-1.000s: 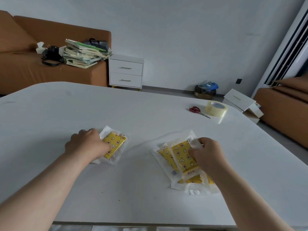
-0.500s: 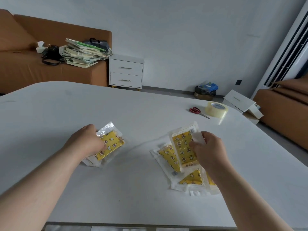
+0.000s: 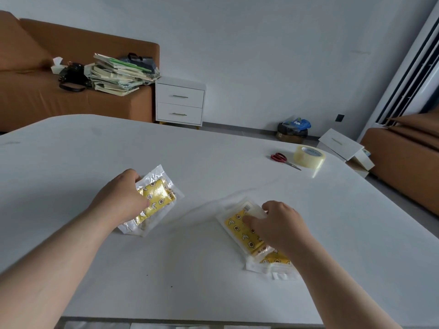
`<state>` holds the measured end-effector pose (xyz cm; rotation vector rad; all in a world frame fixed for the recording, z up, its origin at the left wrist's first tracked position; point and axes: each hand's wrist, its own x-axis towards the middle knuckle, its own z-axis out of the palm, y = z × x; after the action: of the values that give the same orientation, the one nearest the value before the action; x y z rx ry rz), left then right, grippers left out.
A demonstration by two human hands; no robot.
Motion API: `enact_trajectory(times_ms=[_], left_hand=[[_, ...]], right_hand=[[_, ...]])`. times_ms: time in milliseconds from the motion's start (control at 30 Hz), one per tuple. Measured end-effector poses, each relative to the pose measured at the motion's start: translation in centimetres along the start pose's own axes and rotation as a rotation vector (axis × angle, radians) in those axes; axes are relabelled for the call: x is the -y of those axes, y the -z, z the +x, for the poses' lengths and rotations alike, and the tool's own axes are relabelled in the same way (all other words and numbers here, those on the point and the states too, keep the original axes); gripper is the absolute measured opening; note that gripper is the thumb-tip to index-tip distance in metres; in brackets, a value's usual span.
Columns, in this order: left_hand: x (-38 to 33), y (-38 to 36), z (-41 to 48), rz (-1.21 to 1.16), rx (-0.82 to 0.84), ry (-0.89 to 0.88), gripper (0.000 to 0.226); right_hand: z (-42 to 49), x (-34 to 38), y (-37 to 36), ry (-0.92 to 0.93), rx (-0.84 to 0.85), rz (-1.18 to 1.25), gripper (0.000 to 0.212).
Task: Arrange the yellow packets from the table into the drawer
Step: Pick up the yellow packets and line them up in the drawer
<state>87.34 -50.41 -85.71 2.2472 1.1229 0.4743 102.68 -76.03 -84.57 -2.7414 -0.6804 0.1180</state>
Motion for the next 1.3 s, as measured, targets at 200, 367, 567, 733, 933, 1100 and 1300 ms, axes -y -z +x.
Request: enact_trajectory(times_ms=[200,367,567,733,933,1100,1300], left_hand=[[-0.2,0.2,-0.4,-0.017,0.006,0.018,0.035],[-0.5,0.5,-0.6,-0.172,0.001,0.061,0.028],[-1.5,2.6,-1.6,-0.609,0.07,0.179,0.013],[-2.1,5.5,-4.6,-0.794,0.148,0.265,0.03],[-2.9,9.7,-13.3,-1.026,0.287,0.431,0.022],[-0.7,11.5,-20.5,-1.063,0.355,0.541,0.05],[3.4,8.4,-26.8,-0.857,0.423,0.706,0.045]], right_hand=[[0.1,0.7,-0.6,-0.025,0.078,-0.079,0.046],[-0.2,1.2,-0.5,0.019,0.024,0.065,0.041],[-1.7,1.9,1.3,0.073,-0.093,0.338,0.025],[-5.8,1.9,4.5,-0.063,0.058,0.869,0.018],[-14.1,1.7,6.4,-0.43,0.327,1.274,0.006],[-20.0,0.3,4.8,-0.522,0.522,1.265,0.014],[-22.6,-3.8,-0.6,-0.543,0.614,1.066,0.025]])
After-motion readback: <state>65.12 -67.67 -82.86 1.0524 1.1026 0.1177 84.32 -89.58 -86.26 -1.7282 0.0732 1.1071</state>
